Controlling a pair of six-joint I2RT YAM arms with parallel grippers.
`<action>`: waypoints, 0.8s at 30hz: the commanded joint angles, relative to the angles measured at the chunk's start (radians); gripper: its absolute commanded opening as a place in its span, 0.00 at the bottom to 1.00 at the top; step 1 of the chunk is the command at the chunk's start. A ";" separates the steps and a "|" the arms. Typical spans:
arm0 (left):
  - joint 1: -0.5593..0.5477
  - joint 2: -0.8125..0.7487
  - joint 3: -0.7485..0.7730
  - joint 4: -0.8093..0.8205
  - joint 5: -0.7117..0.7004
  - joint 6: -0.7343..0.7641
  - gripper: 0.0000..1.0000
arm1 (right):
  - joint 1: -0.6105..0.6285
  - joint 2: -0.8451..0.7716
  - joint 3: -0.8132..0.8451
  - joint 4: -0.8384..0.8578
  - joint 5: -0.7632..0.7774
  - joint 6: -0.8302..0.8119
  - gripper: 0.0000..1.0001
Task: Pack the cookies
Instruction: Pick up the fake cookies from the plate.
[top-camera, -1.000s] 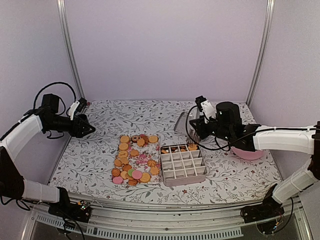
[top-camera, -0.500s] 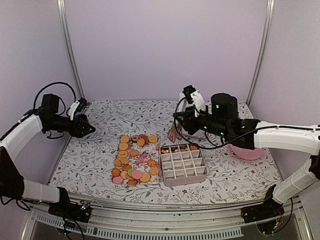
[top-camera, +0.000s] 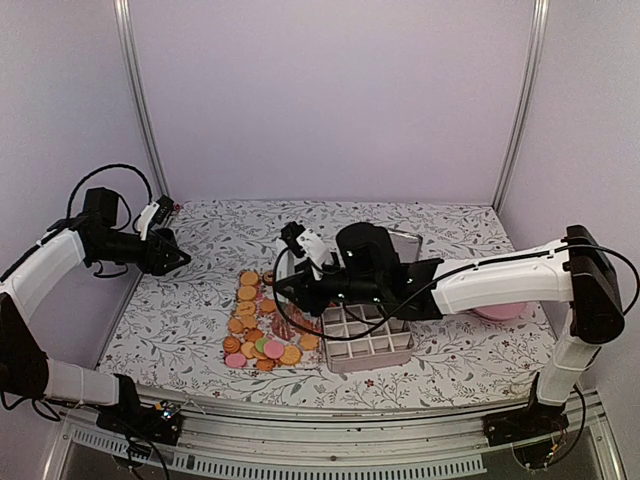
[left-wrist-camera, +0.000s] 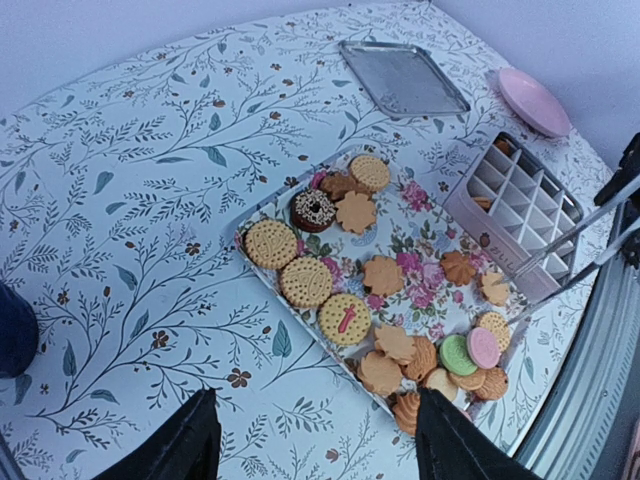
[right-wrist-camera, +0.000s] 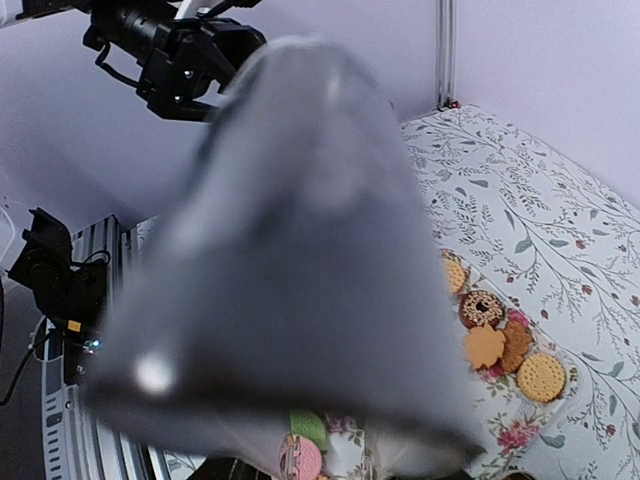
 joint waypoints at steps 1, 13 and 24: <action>0.005 -0.005 0.011 0.015 0.001 0.002 0.68 | 0.044 0.058 0.093 0.063 -0.060 0.015 0.39; 0.004 -0.014 0.010 0.016 -0.002 0.006 0.68 | 0.063 0.160 0.137 0.027 -0.057 -0.010 0.42; 0.005 0.001 0.022 0.016 0.003 -0.001 0.67 | 0.064 0.153 0.093 0.013 -0.039 -0.008 0.43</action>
